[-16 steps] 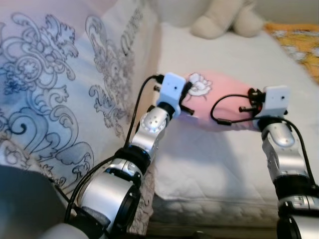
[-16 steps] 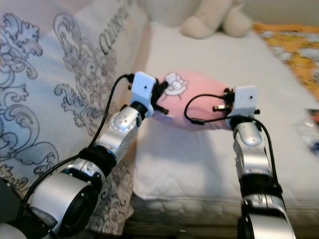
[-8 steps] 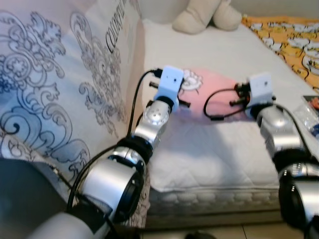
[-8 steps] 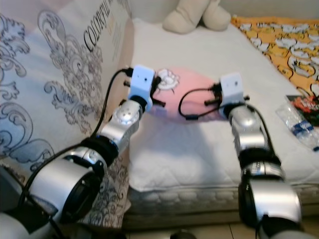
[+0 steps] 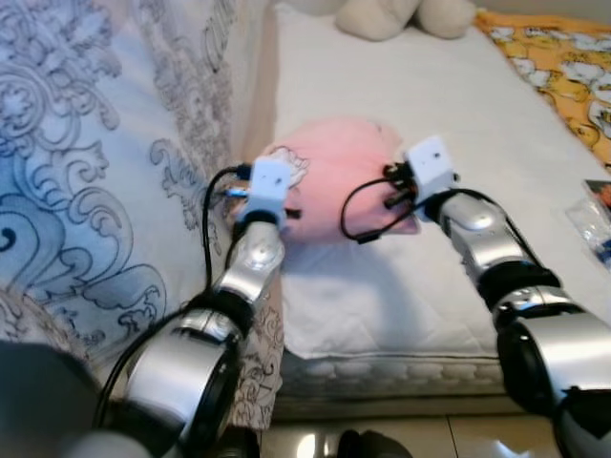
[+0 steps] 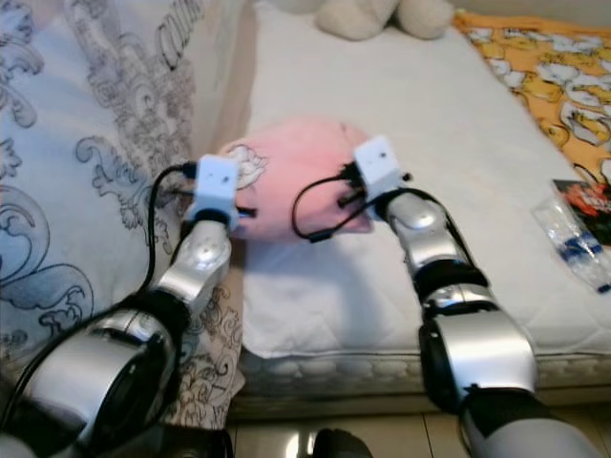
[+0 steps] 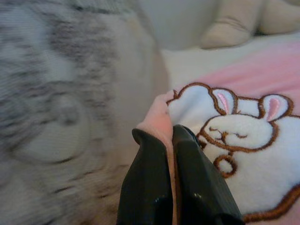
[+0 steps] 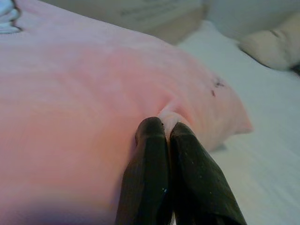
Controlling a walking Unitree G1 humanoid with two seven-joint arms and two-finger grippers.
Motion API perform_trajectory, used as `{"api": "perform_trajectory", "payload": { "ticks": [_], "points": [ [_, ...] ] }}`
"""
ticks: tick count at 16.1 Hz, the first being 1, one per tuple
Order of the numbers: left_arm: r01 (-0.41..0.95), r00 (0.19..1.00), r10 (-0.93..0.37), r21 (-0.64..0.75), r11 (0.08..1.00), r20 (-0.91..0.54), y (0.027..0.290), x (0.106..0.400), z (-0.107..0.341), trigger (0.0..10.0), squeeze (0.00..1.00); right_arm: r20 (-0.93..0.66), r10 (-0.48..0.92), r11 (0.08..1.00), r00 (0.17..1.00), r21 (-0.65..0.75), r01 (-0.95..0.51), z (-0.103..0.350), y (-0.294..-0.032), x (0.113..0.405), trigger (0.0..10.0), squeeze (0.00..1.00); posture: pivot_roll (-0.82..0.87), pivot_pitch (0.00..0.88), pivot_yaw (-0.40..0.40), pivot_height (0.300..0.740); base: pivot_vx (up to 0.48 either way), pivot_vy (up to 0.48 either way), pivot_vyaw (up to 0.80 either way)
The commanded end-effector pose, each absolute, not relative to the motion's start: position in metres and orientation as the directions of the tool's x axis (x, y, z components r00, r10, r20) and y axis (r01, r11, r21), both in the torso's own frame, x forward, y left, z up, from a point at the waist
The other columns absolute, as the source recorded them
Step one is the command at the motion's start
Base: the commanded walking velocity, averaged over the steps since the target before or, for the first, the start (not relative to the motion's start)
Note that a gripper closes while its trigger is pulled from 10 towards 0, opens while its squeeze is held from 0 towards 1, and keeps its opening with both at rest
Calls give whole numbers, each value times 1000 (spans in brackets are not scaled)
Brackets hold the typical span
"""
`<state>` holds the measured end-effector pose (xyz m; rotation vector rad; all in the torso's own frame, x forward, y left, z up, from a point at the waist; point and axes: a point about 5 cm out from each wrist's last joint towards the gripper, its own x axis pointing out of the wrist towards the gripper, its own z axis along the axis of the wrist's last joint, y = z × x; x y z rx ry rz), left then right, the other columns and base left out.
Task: Clean up the room
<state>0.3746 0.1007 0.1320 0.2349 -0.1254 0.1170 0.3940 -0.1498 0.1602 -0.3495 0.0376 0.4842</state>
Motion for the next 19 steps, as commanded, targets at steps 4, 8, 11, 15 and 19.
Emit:
{"api": "perform_trajectory", "payload": {
  "ticks": [4, 8, 11, 15, 19],
  "points": [
    [-247, 956, 196, 242, 938, 218, 115, 359, 122, 10000, 0, -183, 486, 822, 855, -236, -518, 142, -160, 386, 10000, 0, -47, 103, -78, 740, 0, 0, 0],
    [-24, 948, -75, 304, 952, 310, 67, 316, 114, 10000, 0, -143, 567, 768, 811, -262, -584, 161, -166, 388, 10000, 0, -65, 90, -69, 740, 0, 0, 0],
    [102, 964, -180, 352, 930, 197, 49, 314, 96, 10000, 0, -256, 564, 742, 785, -259, -618, 136, -178, 377, 10000, 0, -69, 81, -71, 740, 0, 0, 0],
    [200, 970, -238, 408, 891, 46, 42, 317, 79, 10000, 0, -379, 492, 782, 783, -201, -589, 89, -191, 354, 10000, 0, -84, 57, -63, 740, 0, 0, 0],
    [194, 974, -225, 424, 885, 25, 52, 332, 83, 10000, 1000, -385, 442, 838, 810, -145, -526, 68, -189, 343, 10000, 478, -91, 33, -54, 740, 0, 0, 0]
  ]
}}
